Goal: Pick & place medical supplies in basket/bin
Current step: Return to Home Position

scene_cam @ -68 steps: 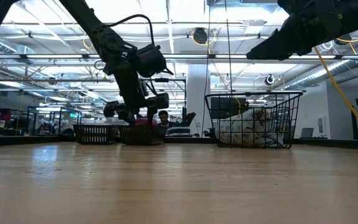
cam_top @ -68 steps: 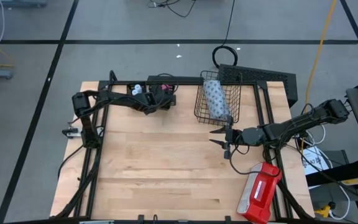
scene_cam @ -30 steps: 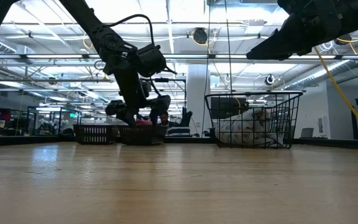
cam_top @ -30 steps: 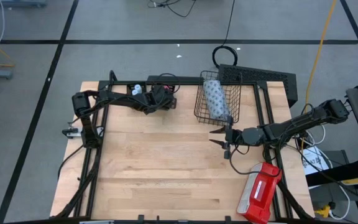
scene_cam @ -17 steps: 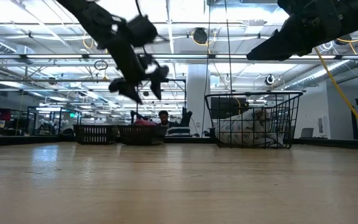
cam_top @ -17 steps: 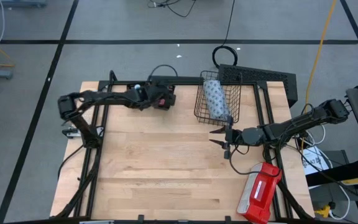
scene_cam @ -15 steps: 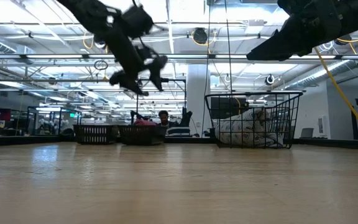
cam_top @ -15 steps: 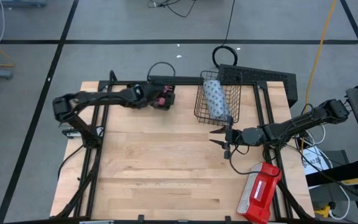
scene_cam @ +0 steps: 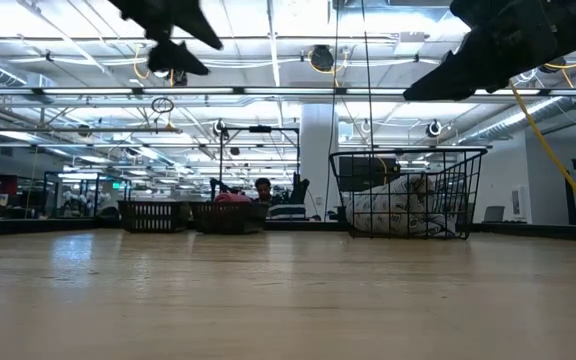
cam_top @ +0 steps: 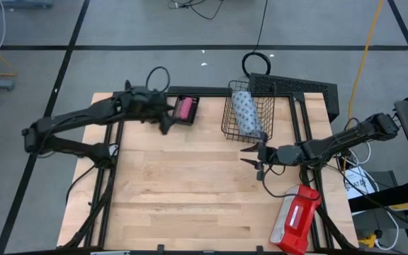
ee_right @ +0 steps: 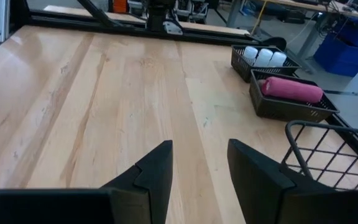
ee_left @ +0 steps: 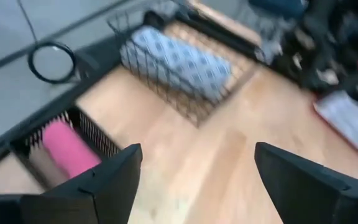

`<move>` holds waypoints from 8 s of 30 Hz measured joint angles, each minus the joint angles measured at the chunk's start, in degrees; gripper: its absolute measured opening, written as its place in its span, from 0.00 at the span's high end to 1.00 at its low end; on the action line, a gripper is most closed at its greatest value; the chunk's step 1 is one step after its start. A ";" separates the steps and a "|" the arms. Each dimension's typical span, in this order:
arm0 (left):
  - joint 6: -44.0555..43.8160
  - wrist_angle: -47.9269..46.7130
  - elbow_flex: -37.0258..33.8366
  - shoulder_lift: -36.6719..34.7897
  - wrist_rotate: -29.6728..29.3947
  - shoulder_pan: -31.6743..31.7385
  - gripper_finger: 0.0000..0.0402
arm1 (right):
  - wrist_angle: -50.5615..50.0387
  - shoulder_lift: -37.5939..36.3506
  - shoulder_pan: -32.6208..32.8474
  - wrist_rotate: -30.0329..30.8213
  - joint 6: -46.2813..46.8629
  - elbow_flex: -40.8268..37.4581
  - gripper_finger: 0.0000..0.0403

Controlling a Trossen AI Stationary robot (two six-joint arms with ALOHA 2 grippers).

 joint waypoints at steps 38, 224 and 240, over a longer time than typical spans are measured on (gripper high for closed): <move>5.63 14.26 -42.63 -61.63 -12.39 -11.54 0.24 | -24.97 -37.15 0.00 0.05 3.07 0.00 0.64; 12.66 31.55 -59.49 -60.94 -11.10 -11.54 0.24 | -4.20 -47.63 0.02 -8.90 -6.49 -25.22 0.64; 12.66 31.55 -59.49 -60.93 -11.09 -11.54 0.24 | -4.18 -47.63 0.00 -8.91 -6.48 -25.22 0.64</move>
